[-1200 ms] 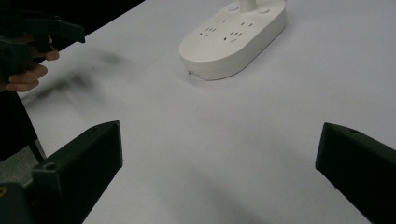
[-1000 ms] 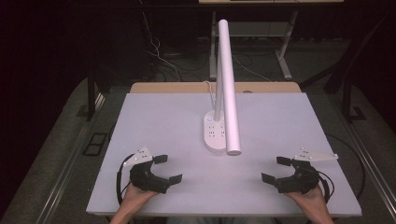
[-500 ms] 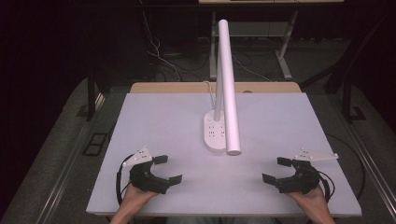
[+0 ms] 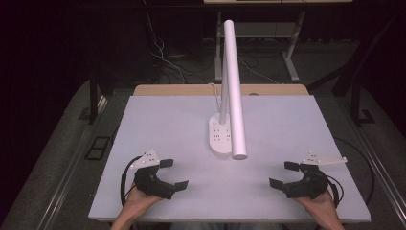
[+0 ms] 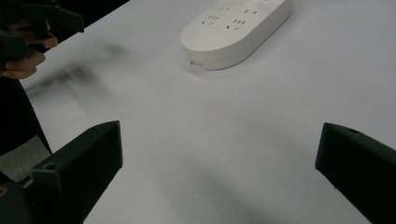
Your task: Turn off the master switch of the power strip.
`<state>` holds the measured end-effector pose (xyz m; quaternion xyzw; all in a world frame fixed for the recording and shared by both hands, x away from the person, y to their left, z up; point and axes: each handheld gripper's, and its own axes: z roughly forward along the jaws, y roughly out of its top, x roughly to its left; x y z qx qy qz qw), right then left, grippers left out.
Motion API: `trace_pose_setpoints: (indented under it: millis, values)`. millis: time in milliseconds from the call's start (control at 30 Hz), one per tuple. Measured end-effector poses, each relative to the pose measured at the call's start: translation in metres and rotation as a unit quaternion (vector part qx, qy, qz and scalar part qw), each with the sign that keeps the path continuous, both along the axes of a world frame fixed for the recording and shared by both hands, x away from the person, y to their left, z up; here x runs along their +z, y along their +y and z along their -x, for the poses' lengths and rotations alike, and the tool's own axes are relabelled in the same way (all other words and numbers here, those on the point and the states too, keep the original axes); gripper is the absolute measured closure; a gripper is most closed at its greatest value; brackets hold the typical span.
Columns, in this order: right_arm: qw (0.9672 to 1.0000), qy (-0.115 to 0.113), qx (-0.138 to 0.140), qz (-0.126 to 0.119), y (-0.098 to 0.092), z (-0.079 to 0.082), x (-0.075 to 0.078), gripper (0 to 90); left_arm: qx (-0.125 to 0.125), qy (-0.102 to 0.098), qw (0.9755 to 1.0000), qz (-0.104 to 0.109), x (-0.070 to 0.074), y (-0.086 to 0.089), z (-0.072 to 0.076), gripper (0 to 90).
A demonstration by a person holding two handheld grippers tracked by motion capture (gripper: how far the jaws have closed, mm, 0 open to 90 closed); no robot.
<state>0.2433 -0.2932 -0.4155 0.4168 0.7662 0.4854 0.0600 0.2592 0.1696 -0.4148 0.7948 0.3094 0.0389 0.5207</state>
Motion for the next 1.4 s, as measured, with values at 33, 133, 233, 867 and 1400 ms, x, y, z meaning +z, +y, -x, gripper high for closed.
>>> trace_pose_setpoints:
  millis: [33,133,233,867,1400]
  values:
    - [1.0000,0.000,0.000,0.000,0.000,0.000,0.000,0.0,-0.001,0.000,1.0000,-0.002,0.001,-0.001,0.000,0.0]
    - [1.0000,0.001,0.000,0.000,0.000,0.000,0.000,0.0,-0.006,0.000,1.0000,-0.006,0.005,-0.003,-0.001,0.0]
    - [1.0000,0.000,-0.002,-0.002,0.000,0.000,0.000,0.0,-0.008,0.003,0.9999,-0.009,0.007,-0.004,-0.003,0.0]
    - [1.0000,0.004,-0.003,0.004,-0.001,0.001,0.001,0.0,-0.011,0.013,0.9997,-0.019,0.020,-0.006,-0.018,0.0]
    - [0.9999,0.007,0.000,0.007,0.000,0.001,0.000,0.0,-0.017,0.014,0.9994,-0.027,0.034,-0.015,-0.039,0.0]
